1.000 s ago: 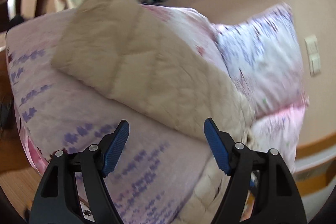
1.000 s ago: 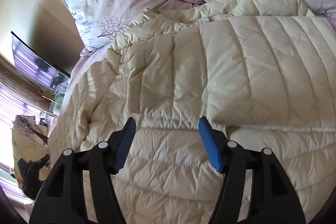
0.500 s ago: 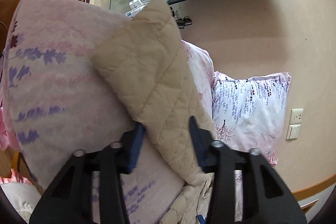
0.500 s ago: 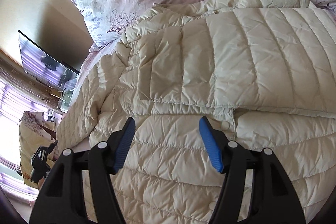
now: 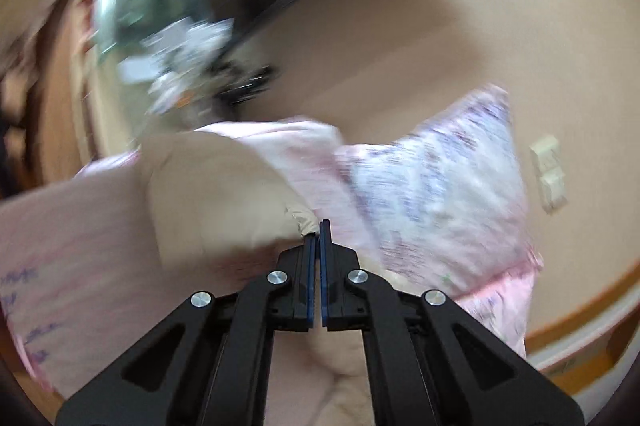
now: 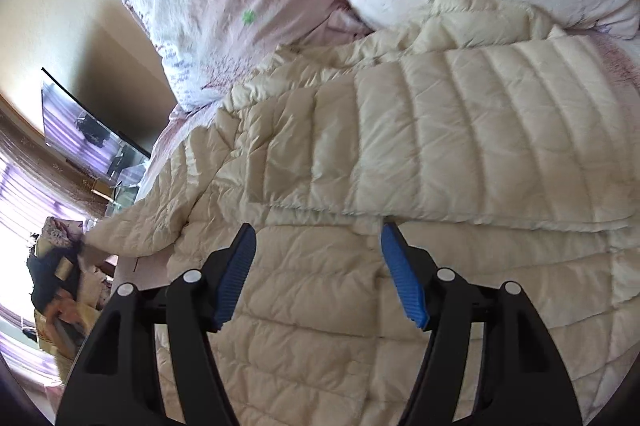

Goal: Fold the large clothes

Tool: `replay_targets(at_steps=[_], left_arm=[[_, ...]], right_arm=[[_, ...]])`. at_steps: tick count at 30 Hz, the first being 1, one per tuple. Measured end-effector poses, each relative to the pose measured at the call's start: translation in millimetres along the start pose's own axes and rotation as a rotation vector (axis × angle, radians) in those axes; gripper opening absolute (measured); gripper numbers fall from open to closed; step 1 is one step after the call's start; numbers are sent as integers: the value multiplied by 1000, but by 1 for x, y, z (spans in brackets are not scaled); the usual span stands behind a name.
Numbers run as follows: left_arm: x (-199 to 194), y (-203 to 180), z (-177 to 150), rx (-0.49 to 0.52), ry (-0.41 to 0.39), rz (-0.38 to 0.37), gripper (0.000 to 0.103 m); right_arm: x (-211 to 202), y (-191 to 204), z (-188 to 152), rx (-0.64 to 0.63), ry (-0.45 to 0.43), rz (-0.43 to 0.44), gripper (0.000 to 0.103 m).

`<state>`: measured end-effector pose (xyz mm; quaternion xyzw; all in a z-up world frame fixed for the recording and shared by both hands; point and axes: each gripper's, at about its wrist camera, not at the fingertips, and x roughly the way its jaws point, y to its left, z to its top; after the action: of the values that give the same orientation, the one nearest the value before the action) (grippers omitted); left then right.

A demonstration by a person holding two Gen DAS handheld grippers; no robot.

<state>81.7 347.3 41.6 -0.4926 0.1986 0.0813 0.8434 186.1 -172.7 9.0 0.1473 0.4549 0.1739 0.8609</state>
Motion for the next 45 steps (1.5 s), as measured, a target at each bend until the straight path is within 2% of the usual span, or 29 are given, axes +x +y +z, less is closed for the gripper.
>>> replay_targets(at_steps=[3,6,10,12,16,18,21,24,27,29,30,31,32,35,37,38,40,42,45], left_arm=[[6,-52,-4,116,15,-74,0],[19,-107,-25,239,64,-162,0],[46,-166,-74,369,179,-260,0],[63,-191,-109,432,255,-313,0],[91,-221,-175,549,385,-367,0],[111,-229,-215,601,491,-383,0],[141,-231,-263,639,632,-367,0],[163,-231,-296,661,726,-343,0],[178,-233,-313,682,790,-326,2],[177,-234,-315,678,832,-337,26],[175,-233,-312,664,846,-354,55],[169,-232,-305,644,840,-380,74],[162,-231,-296,632,828,-408,79],[142,-227,-265,592,792,-460,83],[126,-217,-238,588,724,-458,83],[119,-212,-228,612,680,-423,83],[106,-197,-210,710,576,-268,83],[103,-187,-205,769,526,-169,83],[102,-165,-201,810,520,-73,83]], right_arm=[[-11,-9,1,9,-35,-13,66],[-18,-22,1,37,-55,-24,66],[-23,-43,1,78,-62,-48,66],[-26,-50,-1,89,-67,-56,66],[-32,-65,-2,115,-84,-78,66],[-34,-73,-2,132,-96,-96,66],[-36,-83,-2,146,-103,-125,66],[-38,-91,-2,148,-109,-159,66],[-39,-98,-3,155,-105,-174,66],[-41,-98,-2,139,-109,-189,66],[-42,-95,-1,120,-114,-196,66],[-44,-91,0,90,-121,-201,66],[-44,-85,0,66,-126,-205,66],[-46,-58,-1,-60,-146,-190,66],[-43,-36,-5,-152,-144,-162,66],[-42,-27,-6,-187,-143,-155,66],[-32,1,-14,-312,-142,-160,66],[-21,23,-19,-405,-143,-194,66],[5,55,-25,-520,-140,-257,66]])
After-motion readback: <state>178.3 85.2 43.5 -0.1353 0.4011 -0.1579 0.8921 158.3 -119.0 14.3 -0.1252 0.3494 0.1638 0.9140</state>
